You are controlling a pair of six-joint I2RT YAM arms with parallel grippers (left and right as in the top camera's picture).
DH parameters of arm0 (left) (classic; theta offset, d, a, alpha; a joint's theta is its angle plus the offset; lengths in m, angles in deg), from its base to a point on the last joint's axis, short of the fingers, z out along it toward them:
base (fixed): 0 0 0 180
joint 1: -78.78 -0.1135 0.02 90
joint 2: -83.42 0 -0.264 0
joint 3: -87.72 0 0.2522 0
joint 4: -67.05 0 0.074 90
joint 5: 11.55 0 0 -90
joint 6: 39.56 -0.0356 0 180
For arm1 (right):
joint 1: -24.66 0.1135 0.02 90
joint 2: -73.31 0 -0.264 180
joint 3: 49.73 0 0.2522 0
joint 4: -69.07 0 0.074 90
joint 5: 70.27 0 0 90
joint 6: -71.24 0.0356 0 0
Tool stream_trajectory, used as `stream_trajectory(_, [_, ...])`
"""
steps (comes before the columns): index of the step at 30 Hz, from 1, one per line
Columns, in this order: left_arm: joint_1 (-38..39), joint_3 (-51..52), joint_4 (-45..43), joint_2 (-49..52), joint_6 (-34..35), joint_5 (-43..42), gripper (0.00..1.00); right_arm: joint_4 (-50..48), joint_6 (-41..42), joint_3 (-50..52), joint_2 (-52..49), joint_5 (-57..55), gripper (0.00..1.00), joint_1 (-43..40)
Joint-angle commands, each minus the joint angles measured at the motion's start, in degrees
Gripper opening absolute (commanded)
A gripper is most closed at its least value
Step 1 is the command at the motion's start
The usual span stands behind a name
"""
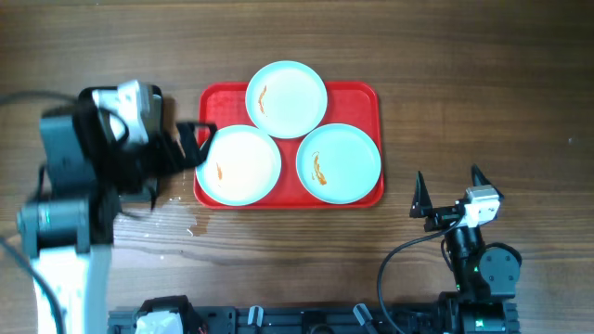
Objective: Clean dirty plates on tray and stack at the side
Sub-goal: 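Reach the left gripper into the black tray and grasp the sponge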
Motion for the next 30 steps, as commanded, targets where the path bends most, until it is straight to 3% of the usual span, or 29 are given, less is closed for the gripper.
stream_trajectory(1, [-2.95,-7.37,3.21,8.5,5.97,20.87,1.0,-0.26,-0.7,0.07,0.31,-0.98,1.0,-0.33])
stream_trajectory(3, [-6.78,-8.04,4.42,13.86,9.2,26.45,1.0,-0.26,-0.7,0.07,0.31,-0.98,1.0,-0.33])
stream_trajectory(5, [-9.33,-8.04,4.04,18.51,10.19,22.25,1.0,-0.26,-0.7,0.04,0.31,-0.98,1.0,-0.33])
stream_trajectory(8, [-10.82,-7.98,5.16,22.62,9.92,22.34,1.0,-0.26,-0.7,0.07,0.31,-0.98,1.0,-0.33])
stream_trajectory(11, [-13.22,-7.56,5.84,29.55,10.54,29.24,1.0,-0.26,-0.68,0.07,0.31,-0.98,1.0,-0.33])
stream_trajectory(15, [-15.72,-7.56,5.64,38.05,16.96,35.8,1.0,-0.26,-0.7,0.07,0.31,-0.98,1.0,-0.33])
stream_trajectory(16, [-16.26,-7.56,5.18,39.5,17.51,35.71,0.96,-0.26,-0.7,0.07,0.31,-0.98,1.0,-0.33])
stream_trajectory(18, [-17.2,-7.56,3.98,42.56,17.51,35.5,0.74,-0.26,-0.68,0.07,0.31,-0.98,1.0,-0.33])
stream_trajectory(21, [-17.44,-7.56,1.55,46.34,17.46,33.79,0.79,-0.26,-0.68,0.07,0.31,-0.98,1.0,-0.33])
stream_trajectory(30, [-17.44,-6.43,-4.42,51.52,17.53,32.81,0.74,-0.26,-0.7,0.07,0.31,-0.98,1.0,-0.33])
